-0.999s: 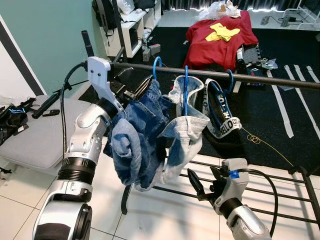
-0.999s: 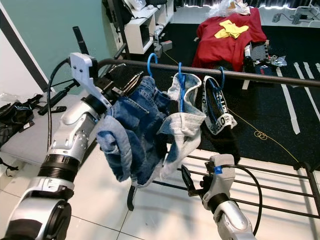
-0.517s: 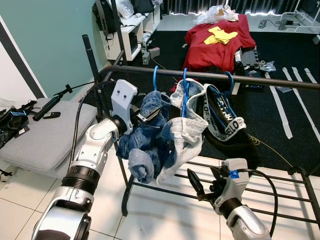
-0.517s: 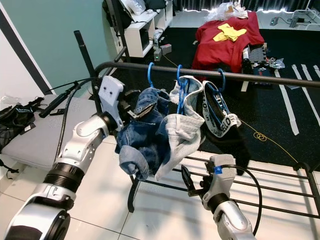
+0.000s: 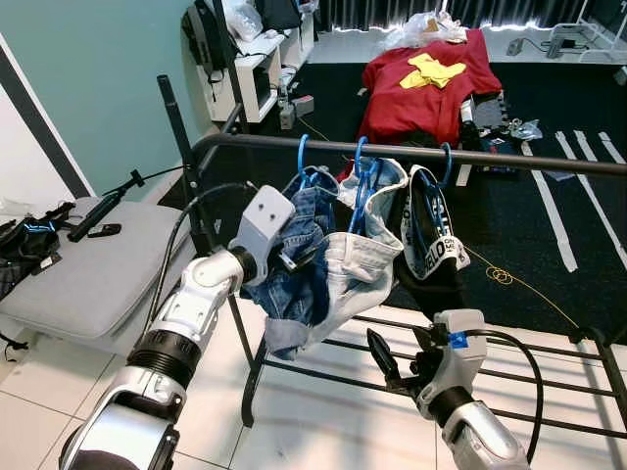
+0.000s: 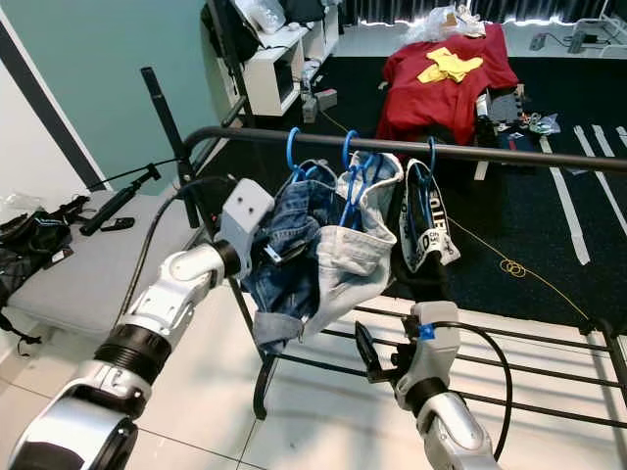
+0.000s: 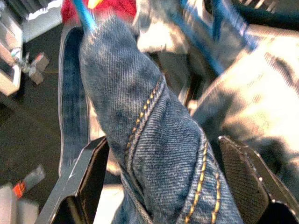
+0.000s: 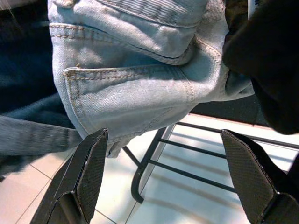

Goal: Hang hanger

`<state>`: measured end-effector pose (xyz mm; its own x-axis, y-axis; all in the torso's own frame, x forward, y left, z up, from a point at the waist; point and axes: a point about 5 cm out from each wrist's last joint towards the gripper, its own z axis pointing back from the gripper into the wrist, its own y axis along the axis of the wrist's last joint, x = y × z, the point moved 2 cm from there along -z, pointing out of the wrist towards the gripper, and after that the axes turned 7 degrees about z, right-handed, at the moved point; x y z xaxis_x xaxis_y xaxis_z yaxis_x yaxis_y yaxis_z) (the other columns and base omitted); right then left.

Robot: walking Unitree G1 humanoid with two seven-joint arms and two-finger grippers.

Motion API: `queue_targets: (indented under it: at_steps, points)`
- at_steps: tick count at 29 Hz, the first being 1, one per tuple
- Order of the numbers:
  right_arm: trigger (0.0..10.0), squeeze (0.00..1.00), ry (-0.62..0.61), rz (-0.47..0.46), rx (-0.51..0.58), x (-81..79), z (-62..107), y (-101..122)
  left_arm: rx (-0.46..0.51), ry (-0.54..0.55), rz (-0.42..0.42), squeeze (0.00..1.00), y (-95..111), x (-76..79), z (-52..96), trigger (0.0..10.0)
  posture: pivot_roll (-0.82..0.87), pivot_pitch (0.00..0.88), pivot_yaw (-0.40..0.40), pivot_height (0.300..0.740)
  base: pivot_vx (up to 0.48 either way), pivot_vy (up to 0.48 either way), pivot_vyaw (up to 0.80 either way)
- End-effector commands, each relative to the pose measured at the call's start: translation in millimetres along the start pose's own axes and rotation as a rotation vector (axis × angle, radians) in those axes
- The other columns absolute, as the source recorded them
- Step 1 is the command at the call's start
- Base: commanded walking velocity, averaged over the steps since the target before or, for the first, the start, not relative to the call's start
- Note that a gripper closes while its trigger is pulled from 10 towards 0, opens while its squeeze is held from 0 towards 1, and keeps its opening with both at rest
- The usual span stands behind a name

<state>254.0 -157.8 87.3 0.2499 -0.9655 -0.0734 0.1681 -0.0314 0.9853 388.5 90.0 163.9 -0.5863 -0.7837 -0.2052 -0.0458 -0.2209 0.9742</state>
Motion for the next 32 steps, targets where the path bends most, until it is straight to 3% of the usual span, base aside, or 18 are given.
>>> queue_targets:
  at_steps: [1, 10, 11, 20, 24, 25, 29, 32]
  points:
    - [10.0, 0.0, -0.001, -0.003, -0.011, -1.6, -0.3, -3.5, -0.081, 0.021, -0.01, 0.0, -13.4, -6.3, 3.2, 10.0, -0.1, 0.074, 0.107, 0.74, 0.0, 0.0, 0.0]
    - [10.0, 0.0, -0.003, -0.004, -0.011, -1.6, -0.4, -3.4, -0.16, 0.045, -0.013, 0.0, -22.7, -7.7, 2.4, 9.6, -0.1, 0.074, 0.108, 0.74, 0.0, 0.0, 0.0]
    - [10.0, 0.0, -0.004, -0.004, -0.011, -1.5, -0.3, -3.4, -0.165, 0.045, -0.009, 0.0, -23.4, -7.2, 2.3, 0.0, -0.1, 0.074, 0.108, 0.74, 0.0, 0.0, 0.0]
    - [10.0, 0.0, -0.007, -0.002, -0.013, -0.6, -0.2, -3.3, -0.144, 0.09, -0.018, 0.0, -18.0, -13.1, 1.6, 0.0, -0.1, 0.073, 0.105, 0.74, 0.0, 0.0, 0.0]
    - [10.0, 0.0, -0.007, -0.001, -0.015, -0.3, -0.2, -3.2, -0.046, 0.158, 0.032, 0.0, -1.5, -23.7, 1.7, 0.0, -0.1, 0.074, 0.104, 0.74, 0.0, 0.0, 0.0]
    - [10.0, 0.0, -0.008, 0.0, -0.016, 0.0, -0.1, -3.2, 0.036, 0.182, 0.076, 0.0, 10.7, -30.4, 4.7, 0.0, -0.1, 0.074, 0.102, 0.74, 0.0, 0.0, 0.0]
    - [10.0, 0.0, -0.008, 0.0, -0.017, 0.3, -0.1, -3.2, 0.092, 0.206, 0.109, 0.0, 19.3, -37.7, 8.8, 0.0, -0.1, 0.074, 0.101, 0.74, 0.0, 0.0, 0.0]
    - [10.0, 0.0, -0.007, 0.002, -0.019, 0.9, -0.4, -3.3, 0.194, 0.229, 0.178, 0.0, 31.4, -53.2, 21.6, 0.0, -0.1, 0.074, 0.098, 0.74, 0.0, 0.0, 0.0]
